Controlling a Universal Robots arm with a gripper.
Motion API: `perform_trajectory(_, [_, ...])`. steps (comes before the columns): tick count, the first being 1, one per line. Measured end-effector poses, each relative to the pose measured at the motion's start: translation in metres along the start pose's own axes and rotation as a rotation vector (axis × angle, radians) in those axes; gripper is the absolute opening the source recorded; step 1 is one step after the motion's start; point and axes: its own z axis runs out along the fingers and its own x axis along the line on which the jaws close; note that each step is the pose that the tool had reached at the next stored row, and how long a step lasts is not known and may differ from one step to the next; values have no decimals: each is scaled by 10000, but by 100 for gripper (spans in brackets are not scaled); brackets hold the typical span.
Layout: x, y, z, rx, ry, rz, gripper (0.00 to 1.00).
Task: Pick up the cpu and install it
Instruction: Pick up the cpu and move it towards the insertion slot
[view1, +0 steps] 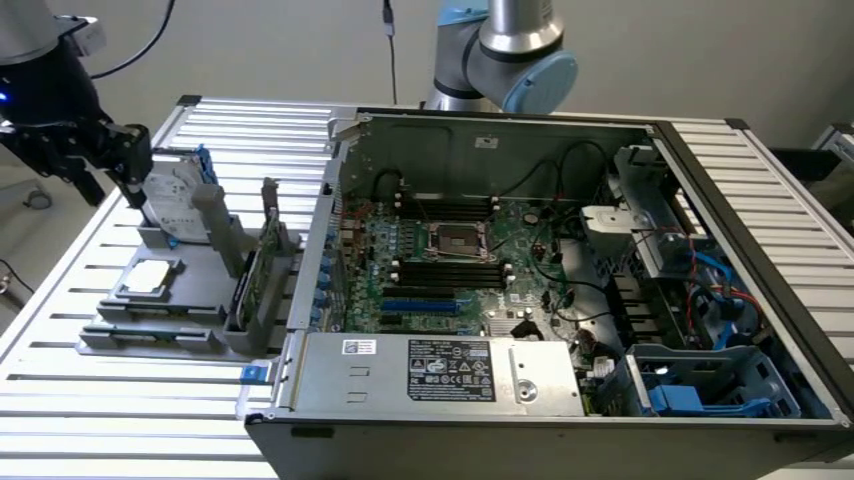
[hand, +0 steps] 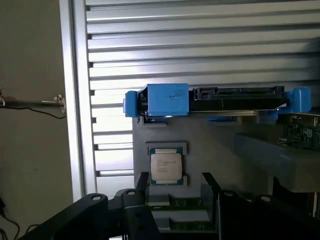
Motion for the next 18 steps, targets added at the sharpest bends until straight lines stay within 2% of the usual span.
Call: perform_trajectory(18, [2, -10, 328, -2, 8, -280, 54])
